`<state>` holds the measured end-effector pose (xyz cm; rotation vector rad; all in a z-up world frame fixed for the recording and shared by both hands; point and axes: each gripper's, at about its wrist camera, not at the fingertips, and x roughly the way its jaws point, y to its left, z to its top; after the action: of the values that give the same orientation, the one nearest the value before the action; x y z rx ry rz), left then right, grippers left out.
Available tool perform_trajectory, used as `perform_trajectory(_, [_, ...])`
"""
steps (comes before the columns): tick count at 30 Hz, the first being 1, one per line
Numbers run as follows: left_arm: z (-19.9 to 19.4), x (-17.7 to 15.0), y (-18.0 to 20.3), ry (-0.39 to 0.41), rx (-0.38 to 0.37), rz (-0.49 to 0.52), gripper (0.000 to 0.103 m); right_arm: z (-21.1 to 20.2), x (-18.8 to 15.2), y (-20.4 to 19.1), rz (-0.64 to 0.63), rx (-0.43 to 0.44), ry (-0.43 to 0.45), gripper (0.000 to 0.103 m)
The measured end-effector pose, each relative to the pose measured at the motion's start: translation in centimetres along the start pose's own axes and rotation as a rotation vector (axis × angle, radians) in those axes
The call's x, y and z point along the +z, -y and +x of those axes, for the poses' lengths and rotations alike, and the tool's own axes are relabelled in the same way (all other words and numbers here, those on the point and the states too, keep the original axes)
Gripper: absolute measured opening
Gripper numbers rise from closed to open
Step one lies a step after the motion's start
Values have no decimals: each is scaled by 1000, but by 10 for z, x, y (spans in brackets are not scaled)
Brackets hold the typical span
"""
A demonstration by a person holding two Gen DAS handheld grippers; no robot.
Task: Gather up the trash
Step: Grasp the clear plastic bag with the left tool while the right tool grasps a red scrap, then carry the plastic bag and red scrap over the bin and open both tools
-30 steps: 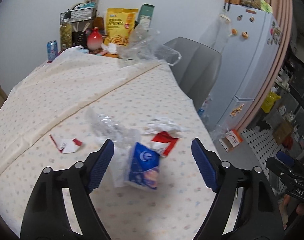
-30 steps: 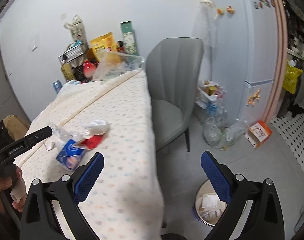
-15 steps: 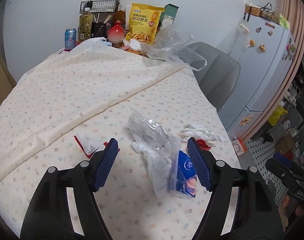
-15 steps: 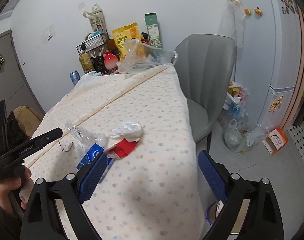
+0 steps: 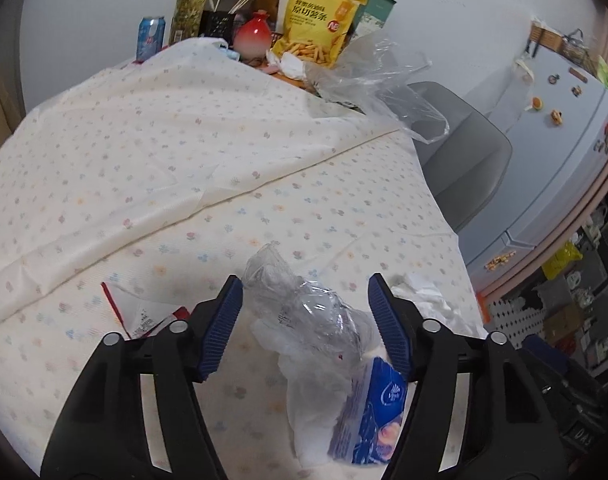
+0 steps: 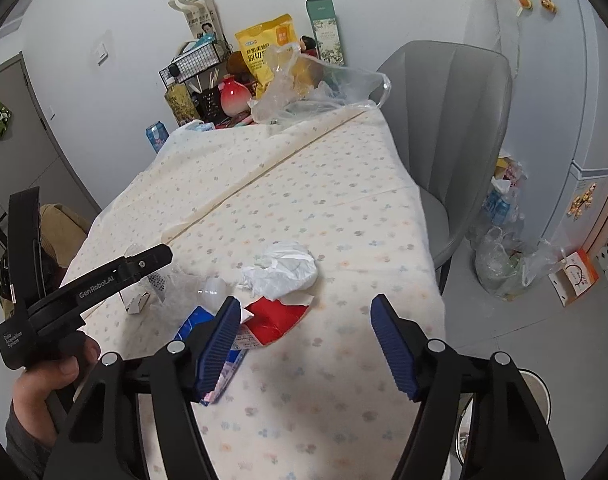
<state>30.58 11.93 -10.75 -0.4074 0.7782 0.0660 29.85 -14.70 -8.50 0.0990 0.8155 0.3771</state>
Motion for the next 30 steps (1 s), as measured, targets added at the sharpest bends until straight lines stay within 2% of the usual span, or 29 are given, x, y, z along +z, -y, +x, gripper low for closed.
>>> perform_trajectory(4, [6,3,-6,-5,-23,-55,45,16,4,-7,-3,14,-17,66])
perform_trajectory(5, [6,4,-7,-6,-42,-70,25,21,6,-8,-1,19,-24,65])
perform_trajectory(6, [5,5,-8,-5,-53,-86,23,25,7,-8,4,26,-32,56])
perform_trajectory(7, [2,7,-8,0,-47,-91,22,32,8,-8,15,33,-49,41])
perform_trajectory(8, [0,8,-8,8,-44,-89,22,38,10,-7,27,43,-65,33])
perform_trajectory(9, [-4,9,-7,21,-46,-83,22,42,11,-6,41,58,-81,17])
perform_trajectory(10, [-8,10,-6,33,-53,-78,22,45,12,-4,60,80,-91,7])
perform_trajectory(13, [-24,13,-3,76,-62,-61,22,39,13,-2,74,91,-65,2])
perform_trajectory(21, [-59,17,17,140,-65,-18,22,-3,14,-3,56,69,21,2])
perform_trajectory(30, [-78,6,71,161,-121,79,22,-55,8,24,77,37,97,2])
